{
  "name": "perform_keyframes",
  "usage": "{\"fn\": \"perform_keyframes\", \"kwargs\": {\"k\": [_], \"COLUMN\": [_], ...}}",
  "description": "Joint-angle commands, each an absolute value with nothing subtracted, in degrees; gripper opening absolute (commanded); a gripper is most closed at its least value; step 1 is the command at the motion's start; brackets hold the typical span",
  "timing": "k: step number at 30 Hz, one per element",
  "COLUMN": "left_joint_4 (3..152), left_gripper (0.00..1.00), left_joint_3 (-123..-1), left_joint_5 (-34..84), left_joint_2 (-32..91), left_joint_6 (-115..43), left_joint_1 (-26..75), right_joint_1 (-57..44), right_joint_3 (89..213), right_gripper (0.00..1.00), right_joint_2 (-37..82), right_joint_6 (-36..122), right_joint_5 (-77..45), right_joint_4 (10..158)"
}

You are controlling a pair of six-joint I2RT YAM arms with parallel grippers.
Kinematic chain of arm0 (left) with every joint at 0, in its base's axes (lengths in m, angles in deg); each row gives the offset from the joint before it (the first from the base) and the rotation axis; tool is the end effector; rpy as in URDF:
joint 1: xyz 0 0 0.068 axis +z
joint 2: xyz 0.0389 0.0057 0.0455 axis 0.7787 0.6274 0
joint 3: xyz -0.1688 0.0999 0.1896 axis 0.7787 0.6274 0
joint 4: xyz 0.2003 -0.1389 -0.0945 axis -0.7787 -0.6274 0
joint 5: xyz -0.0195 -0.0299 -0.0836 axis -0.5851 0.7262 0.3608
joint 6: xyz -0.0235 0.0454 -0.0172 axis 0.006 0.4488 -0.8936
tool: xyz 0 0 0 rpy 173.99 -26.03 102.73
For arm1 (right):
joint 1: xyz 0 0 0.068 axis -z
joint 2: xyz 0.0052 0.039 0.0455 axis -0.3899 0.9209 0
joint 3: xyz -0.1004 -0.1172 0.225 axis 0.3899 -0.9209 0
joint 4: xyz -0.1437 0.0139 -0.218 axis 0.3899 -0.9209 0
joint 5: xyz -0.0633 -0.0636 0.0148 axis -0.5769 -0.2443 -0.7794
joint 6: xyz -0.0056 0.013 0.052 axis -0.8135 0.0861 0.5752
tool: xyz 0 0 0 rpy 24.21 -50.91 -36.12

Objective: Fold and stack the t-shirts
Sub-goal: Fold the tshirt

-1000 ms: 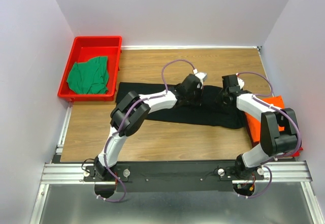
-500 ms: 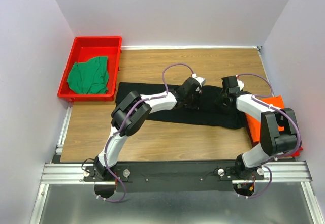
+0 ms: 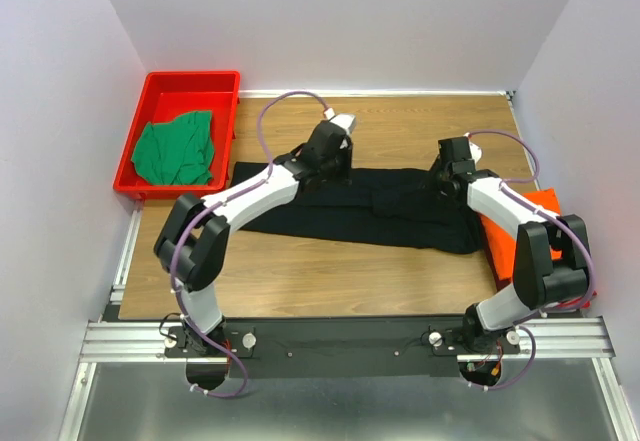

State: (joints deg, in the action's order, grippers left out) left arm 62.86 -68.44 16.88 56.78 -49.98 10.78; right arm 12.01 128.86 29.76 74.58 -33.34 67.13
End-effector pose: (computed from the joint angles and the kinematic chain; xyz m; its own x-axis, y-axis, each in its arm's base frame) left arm 0.3153 -0.2682 0.2603 -0.6909 0.0204 -0.7227 0.3901 0.8521 -0.3489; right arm 0.3089 0.0535 0.2000 -0.6621 0.4962 -0.5616 0.4199 0.8663 0.2704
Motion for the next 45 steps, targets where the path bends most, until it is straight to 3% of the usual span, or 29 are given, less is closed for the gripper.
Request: {"fn": "perform_keyframes", "kwargs": {"k": [1, 13, 24, 31, 35, 41, 45], "left_joint_4": [56.39, 54.90, 55.33, 62.27, 65.53, 68.51, 70.10], "left_gripper": [0.29, 0.22, 0.21, 0.21, 0.22, 0.35, 0.35], "left_joint_3": [-60.54, -57.18, -61.48, -72.02, -79.05, -81.53, -76.09], "left_joint_5": [10.31, 8.46, 16.37, 28.04, 32.63, 33.77, 33.42], "left_joint_2": [55.60, 63.15, 66.40, 72.99, 76.60, 74.76, 67.75], "left_joint_6": [-49.09, -49.35, -52.17, -54.89, -56.21, -56.65, -57.00], "left_joint_1": [10.01, 8.17, -0.97, -3.70, -3.88, -1.95, 1.56], "right_joint_1": [11.00, 10.11, 9.94, 7.31, 5.81, 5.81, 5.90], "right_joint_3": [132.12, 142.22, 176.92, 198.18, 202.69, 204.19, 203.76], "right_gripper": [0.52, 0.52, 0.54, 0.64, 0.70, 0.91, 0.96], "right_joint_2": [32.51, 49.47, 74.61, 88.41, 92.46, 90.63, 85.10], "right_joint_6": [74.16, 74.69, 61.78, 54.92, 52.37, 50.17, 49.90], "right_joint_5": [-32.77, -34.26, -26.29, -15.55, -13.87, -18.43, -23.08], "right_joint_4": [64.97, 65.05, 64.44, 61.36, 60.75, 60.57, 60.40]}}
